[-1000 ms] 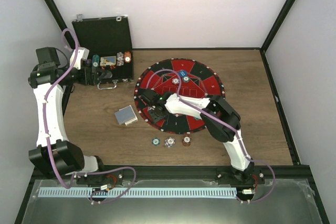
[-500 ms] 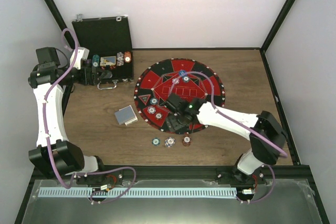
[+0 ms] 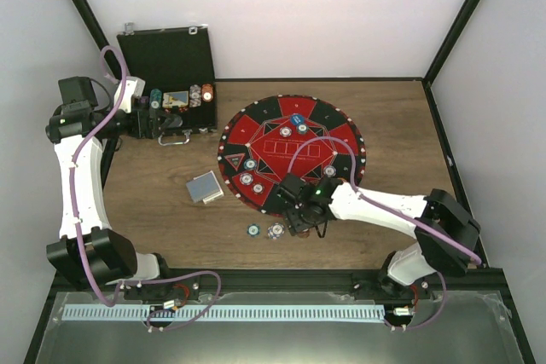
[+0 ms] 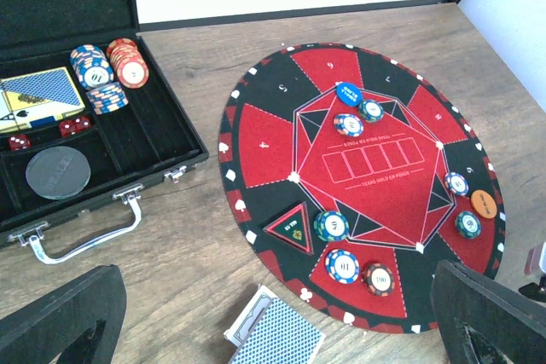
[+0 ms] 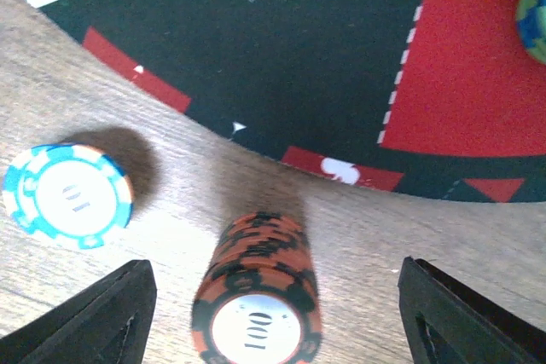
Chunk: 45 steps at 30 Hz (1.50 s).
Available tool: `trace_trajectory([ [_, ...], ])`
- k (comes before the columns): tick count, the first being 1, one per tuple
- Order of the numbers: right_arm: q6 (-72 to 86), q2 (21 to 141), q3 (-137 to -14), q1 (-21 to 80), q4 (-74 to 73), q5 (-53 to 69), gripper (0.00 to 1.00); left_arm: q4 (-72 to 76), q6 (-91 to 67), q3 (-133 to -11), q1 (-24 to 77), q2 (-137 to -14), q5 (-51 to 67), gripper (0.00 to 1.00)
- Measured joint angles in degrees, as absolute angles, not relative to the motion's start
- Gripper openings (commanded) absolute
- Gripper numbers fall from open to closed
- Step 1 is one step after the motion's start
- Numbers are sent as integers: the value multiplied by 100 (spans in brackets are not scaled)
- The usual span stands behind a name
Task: Distribute texas hold em gaming equipment
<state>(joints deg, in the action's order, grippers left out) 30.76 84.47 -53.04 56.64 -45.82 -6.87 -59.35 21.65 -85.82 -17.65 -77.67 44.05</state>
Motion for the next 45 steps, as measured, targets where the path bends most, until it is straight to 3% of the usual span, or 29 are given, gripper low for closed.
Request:
trace_trajectory([
  [20, 3332, 8586, -5063, 5907, -4298, -705, 53, -5935, 2167, -8582, -1765, -7767, 4401, 100],
  [27, 3341, 8611, -5041, 5907, -4281, -727, 39, -5935, 2167, -8582, -1765, -7767, 4399, 100],
  [45, 3275, 8436, -5358, 5907, -4668, -838, 38, -5935, 2165, -8584, -1765, -7767, 4394, 100],
])
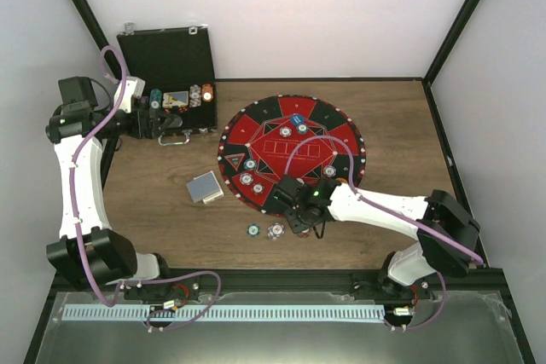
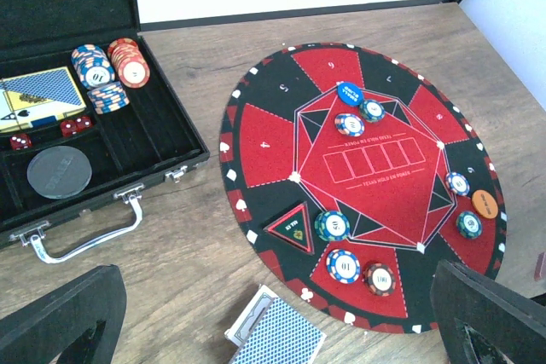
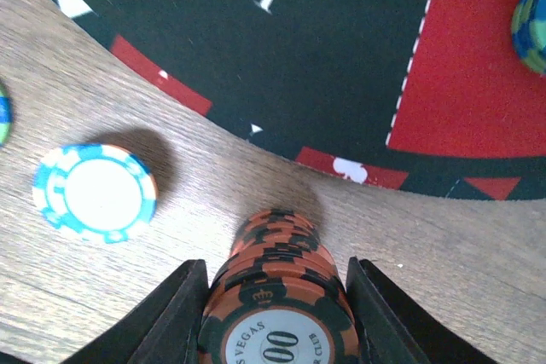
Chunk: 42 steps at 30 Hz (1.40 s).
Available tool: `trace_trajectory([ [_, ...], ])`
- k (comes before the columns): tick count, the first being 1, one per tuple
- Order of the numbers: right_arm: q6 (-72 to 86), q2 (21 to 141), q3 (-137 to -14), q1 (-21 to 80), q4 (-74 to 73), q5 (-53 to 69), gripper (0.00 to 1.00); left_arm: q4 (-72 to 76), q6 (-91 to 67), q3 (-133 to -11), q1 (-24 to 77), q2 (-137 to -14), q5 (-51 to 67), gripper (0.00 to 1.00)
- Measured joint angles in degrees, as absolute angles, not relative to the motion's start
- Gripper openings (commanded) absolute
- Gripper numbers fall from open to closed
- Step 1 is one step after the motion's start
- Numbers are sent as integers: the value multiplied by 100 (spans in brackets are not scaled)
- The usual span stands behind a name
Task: Distribute texas hold em gaming equipment
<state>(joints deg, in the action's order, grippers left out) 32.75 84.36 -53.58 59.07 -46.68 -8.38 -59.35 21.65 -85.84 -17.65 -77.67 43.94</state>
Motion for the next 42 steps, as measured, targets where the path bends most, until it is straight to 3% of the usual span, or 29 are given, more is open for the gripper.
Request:
trace_trajectory([
  [12, 3094, 8429, -5898, 5798, -5015, -982, 38, -5935, 2165, -8584, -1765, -7767, 4386, 100],
  [22, 2412, 8604, -7461, 4200, -5190, -1177, 37, -5935, 2167, -8584, -1765, -7767, 4386, 100],
  [30, 1944, 9832, -8512, 3129, -4849, -1146, 36, -5935, 2167, -8584, -1765, -7767, 4399, 100],
  [42, 1660, 11968, -10075, 2298, -4709, -947, 33, -5924, 2143, -8580, -1765, -7767, 4469, 100],
])
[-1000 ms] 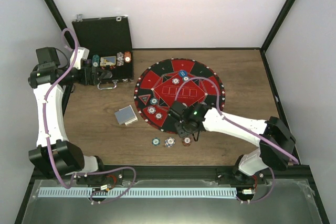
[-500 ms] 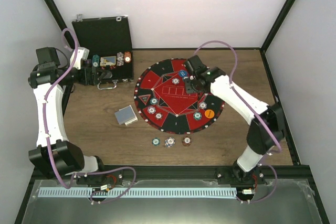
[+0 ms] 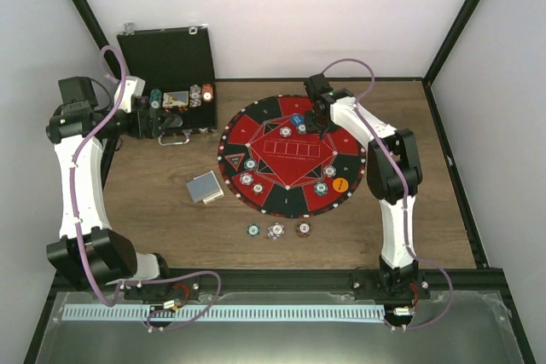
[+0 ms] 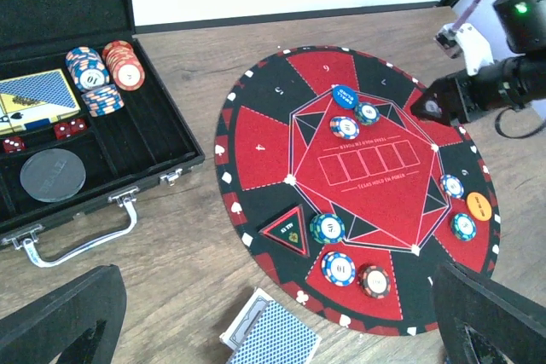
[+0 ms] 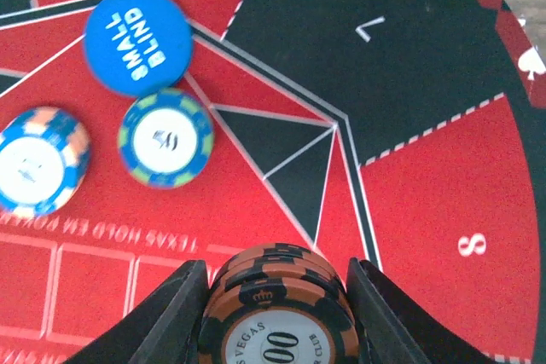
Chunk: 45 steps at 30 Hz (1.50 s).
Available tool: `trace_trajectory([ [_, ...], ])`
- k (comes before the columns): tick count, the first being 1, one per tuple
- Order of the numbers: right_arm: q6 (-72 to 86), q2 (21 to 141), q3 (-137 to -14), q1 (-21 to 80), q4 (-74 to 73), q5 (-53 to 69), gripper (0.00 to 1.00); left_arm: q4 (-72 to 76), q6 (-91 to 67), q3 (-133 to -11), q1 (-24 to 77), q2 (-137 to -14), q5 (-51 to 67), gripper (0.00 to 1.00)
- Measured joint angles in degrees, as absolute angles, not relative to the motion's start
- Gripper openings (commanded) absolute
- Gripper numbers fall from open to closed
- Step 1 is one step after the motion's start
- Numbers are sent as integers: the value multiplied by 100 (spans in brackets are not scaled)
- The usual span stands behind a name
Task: Distribute texas hold em gaming equipment
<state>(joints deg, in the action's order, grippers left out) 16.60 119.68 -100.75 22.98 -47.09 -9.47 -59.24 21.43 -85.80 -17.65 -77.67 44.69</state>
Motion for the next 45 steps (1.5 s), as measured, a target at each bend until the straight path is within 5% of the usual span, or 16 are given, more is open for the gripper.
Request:
trace_trajectory([
  [26, 1546, 13808, -11712, 1898, -4724, -803, 30, -5614, 2060, -8322, -1765, -7771, 4519, 100],
  [33, 1535, 13817, -11762, 1855, -4766, -709, 63, -5579, 2058, -8307, -1765, -7797, 4519, 100],
  [41, 1603, 13581, -11885, 1846, -4921, -773, 71, -5579, 2053, -8278, -1765, -7806, 4517, 100],
  [45, 1671, 12516, -11024, 1929, -4823, -788, 74, -5579, 2038, -8278, -1765, -7806, 4508, 100],
])
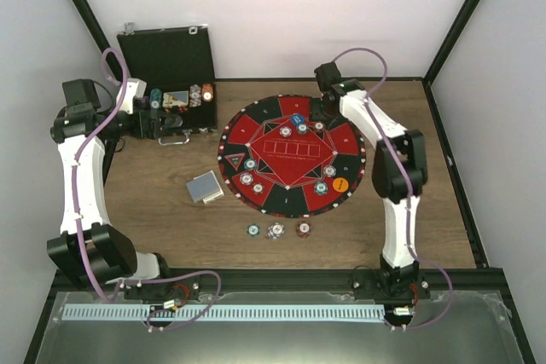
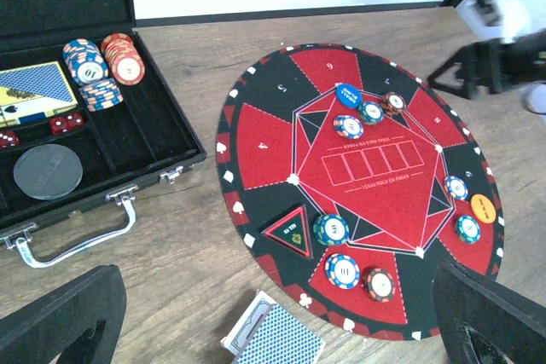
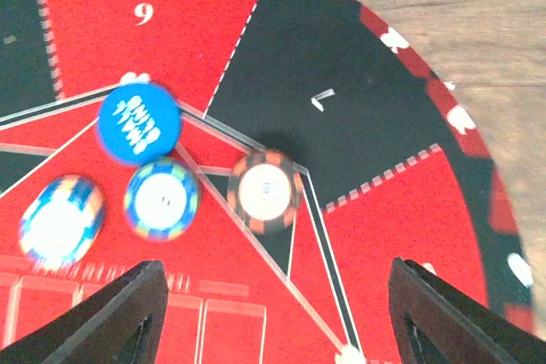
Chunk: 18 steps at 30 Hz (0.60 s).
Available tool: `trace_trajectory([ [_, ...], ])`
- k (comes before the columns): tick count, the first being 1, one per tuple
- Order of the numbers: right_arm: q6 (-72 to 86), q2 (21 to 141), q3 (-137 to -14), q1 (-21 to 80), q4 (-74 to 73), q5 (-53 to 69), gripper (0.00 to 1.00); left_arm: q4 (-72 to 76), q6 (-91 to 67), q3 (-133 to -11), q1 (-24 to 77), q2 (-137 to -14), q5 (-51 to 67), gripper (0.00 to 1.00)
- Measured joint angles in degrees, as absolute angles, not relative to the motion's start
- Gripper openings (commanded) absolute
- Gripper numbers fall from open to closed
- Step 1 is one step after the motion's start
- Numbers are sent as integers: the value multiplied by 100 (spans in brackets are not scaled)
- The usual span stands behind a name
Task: Distribute texas hold em gaming equipment
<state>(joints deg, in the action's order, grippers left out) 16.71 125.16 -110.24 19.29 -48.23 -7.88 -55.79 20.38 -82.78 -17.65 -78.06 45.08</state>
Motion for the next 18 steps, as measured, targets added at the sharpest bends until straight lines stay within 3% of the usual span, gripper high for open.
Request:
trace_trajectory([
  [4, 1767, 10943, -9535, 2257, -4462, -937, 78, -5581, 2038, -8272, -1765, -7806, 4486, 100],
  [9, 2047, 9470, -7808, 3395, -4143, -1079, 84, -5586, 2036, -8232, -1765, -7804, 4486, 100],
  [18, 3061, 8615, -5725, 5415, -4254, -1044, 87, -5579, 2036, -8082, -1765, -7780, 4488, 100],
])
